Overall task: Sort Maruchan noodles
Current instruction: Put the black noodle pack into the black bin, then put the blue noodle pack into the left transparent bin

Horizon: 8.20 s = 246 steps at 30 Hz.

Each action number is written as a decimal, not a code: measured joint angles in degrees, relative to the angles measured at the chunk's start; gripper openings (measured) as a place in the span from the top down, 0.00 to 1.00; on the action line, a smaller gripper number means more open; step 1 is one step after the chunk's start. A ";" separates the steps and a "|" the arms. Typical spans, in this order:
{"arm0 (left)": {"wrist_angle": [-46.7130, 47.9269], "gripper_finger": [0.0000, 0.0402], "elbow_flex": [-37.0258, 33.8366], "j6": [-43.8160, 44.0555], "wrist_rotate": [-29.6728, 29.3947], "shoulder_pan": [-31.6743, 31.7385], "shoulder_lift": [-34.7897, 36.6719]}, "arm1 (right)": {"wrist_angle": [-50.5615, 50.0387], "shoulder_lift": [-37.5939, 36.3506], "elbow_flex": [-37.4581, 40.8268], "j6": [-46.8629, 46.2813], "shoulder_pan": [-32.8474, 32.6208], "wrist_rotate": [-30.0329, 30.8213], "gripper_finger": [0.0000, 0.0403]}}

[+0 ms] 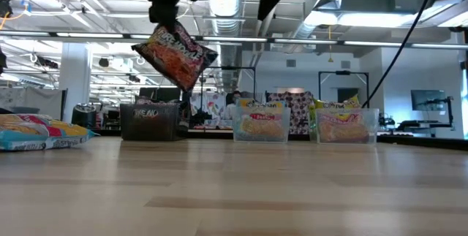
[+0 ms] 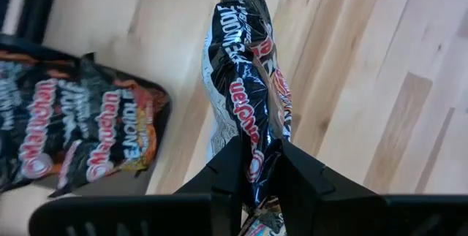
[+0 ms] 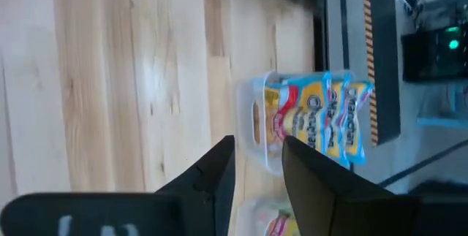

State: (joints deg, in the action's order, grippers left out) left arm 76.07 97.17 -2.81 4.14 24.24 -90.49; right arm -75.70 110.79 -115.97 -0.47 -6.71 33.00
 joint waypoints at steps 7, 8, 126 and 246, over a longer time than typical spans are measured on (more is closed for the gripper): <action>0.11 0.88 0.00 0.01 -0.05 5.12 6.21 | -4.88 -0.10 -0.06 -5.83 -1.17 -0.07 0.67; -0.13 0.88 0.00 0.02 -0.05 5.76 7.22 | -5.15 -0.10 -0.06 -6.43 -1.29 -0.09 0.67; -36.44 0.61 -34.69 -10.97 6.25 24.89 24.73 | -4.61 -0.03 -0.02 -13.07 -2.11 -0.20 0.67; -12.02 0.61 -28.48 -0.31 14.80 16.02 27.65 | -5.09 -0.03 -0.02 -13.20 -1.80 -8.30 0.67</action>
State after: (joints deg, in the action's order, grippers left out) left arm 64.05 68.68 -3.12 18.94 40.26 -62.83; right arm -80.79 110.76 -115.98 -13.67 -8.51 24.70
